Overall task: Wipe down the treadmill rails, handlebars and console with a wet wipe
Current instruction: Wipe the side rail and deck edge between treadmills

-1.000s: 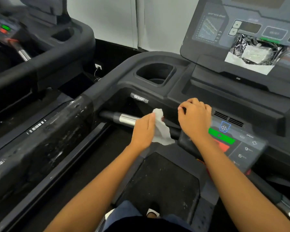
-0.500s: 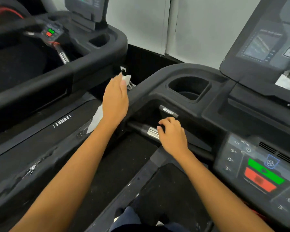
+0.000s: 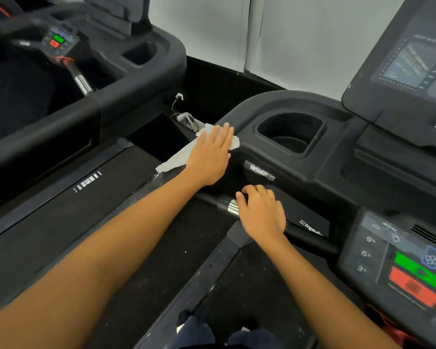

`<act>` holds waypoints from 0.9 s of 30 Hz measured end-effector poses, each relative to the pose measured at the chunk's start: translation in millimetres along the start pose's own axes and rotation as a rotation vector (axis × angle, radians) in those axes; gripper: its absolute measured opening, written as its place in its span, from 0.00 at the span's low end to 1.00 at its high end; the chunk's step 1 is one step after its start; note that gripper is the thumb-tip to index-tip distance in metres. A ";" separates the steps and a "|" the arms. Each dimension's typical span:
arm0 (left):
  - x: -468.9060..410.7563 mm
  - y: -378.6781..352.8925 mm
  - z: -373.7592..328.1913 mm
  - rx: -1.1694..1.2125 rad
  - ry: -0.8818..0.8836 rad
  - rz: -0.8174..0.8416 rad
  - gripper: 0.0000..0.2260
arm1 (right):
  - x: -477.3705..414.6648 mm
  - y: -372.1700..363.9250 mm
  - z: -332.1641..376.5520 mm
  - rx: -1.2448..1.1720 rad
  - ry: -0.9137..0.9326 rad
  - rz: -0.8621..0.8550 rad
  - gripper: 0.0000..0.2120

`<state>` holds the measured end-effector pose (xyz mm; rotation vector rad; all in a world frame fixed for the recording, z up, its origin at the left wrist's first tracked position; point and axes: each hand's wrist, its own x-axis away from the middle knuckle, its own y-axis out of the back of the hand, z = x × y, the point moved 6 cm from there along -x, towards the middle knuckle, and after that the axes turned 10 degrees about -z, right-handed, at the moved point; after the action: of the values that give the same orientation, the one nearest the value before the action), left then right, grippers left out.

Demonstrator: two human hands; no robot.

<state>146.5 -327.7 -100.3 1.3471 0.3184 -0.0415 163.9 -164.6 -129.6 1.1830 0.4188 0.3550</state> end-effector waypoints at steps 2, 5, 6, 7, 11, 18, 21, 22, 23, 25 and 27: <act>15.5 4.1 4.9 -0.004 -0.089 0.005 0.27 | -1.9 -2.7 3.5 -0.036 -0.016 0.011 0.19; 55.2 10.2 10.8 0.008 -0.129 0.037 0.27 | -3.6 -9.6 17.9 -0.070 -0.001 0.028 0.18; 68.7 12.5 13.5 0.008 -0.124 0.045 0.27 | -3.7 -12.1 24.2 -0.059 0.021 0.028 0.18; 81.6 14.7 16.2 0.001 -0.116 0.052 0.27 | -3.6 -14.8 30.1 -0.041 0.046 0.027 0.17; 107.6 17.6 20.5 -0.104 -0.137 0.072 0.28 | -1.4 -18.8 39.4 0.036 0.108 0.009 0.15; 41.8 10.7 -4.1 -0.207 -0.161 0.117 0.26 | 1.5 -17.0 39.0 0.095 0.137 -0.032 0.17; 55.0 12.4 3.3 -0.128 -0.069 0.102 0.26 | 1.5 -16.8 34.9 0.088 0.126 -0.040 0.18; 65.6 15.9 7.3 -0.087 -0.018 0.078 0.27 | 1.9 -16.6 34.8 0.088 0.126 -0.047 0.18; 79.2 20.8 11.6 -0.047 0.043 0.052 0.27 | 2.4 -16.5 35.3 0.088 0.127 -0.055 0.18; 114.8 29.7 21.7 0.021 0.175 0.032 0.27 | 3.4 -16.1 36.3 0.089 0.122 -0.074 0.18; 159.9 40.8 28.4 0.047 0.296 0.017 0.27 | 3.3 -15.1 36.8 0.090 0.105 -0.078 0.17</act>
<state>313.7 -321.3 -96.2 1.4035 0.5581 0.1675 185.5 -197.9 -132.5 1.2357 0.5756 0.3341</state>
